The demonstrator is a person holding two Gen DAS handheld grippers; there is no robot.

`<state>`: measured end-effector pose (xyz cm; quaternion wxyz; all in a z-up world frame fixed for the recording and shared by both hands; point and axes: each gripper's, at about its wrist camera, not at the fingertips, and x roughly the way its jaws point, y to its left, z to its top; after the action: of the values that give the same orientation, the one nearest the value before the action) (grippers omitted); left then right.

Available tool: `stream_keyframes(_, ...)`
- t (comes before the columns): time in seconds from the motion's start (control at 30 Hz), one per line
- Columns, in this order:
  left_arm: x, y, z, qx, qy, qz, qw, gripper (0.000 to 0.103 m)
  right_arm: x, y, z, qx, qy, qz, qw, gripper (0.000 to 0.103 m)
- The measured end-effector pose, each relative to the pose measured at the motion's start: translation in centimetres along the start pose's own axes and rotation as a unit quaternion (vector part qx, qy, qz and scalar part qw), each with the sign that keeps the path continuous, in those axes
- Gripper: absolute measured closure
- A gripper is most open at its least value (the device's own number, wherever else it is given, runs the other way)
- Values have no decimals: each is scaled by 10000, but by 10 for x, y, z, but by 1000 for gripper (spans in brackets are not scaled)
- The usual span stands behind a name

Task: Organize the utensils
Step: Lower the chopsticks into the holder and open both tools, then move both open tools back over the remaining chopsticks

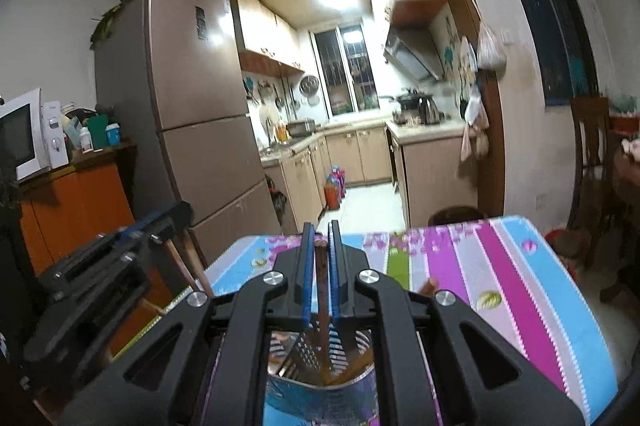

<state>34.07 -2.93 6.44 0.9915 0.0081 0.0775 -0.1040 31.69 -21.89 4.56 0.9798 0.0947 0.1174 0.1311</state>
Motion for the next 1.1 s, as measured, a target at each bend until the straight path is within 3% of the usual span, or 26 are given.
stream_keyframes(0.13, -26, 15, 20, -192, -290, -32, 9994, 95, -26, -6, 13, -39, -276, -110, 9995, 81)
stream_keyframes(0.3, -104, 34, 46, -299, -994, -127, 9945, 90, -82, -32, 34, -15, -700, -308, 9971, 81)
stream_keyframes(0.4, -164, 46, 46, -67, -1347, 1, 9909, 78, -127, -47, 36, -174, -894, -527, 9944, 81)
stream_keyframes(0.53, -232, 53, 24, 699, -1475, 483, 9854, 68, -191, -62, 17, -471, -970, -760, 9913, 65)
stream_keyframes(0.67, -277, 63, -11, 1111, -1122, 745, 9846, 59, -249, -66, -19, -795, -898, -1060, 9871, 48)
stream_keyframes(0.77, -303, 72, -44, 1291, -818, 985, 9833, 46, -286, -64, -58, -956, -727, -1331, 9838, 27)
stream_keyframes(0.83, -318, 78, -70, 1210, -541, 962, 9865, 44, -299, -63, -78, -924, -588, -1440, 9835, 10)
stream_keyframes(1.0, -331, 76, -131, 1122, 243, 837, 9899, 44, -321, -54, -133, -745, -137, -1650, 9834, 6)
stream_keyframes(1.1, -331, 69, -168, 921, 794, 559, 9910, 44, -320, -44, -161, -628, 254, -1619, 9845, 6)
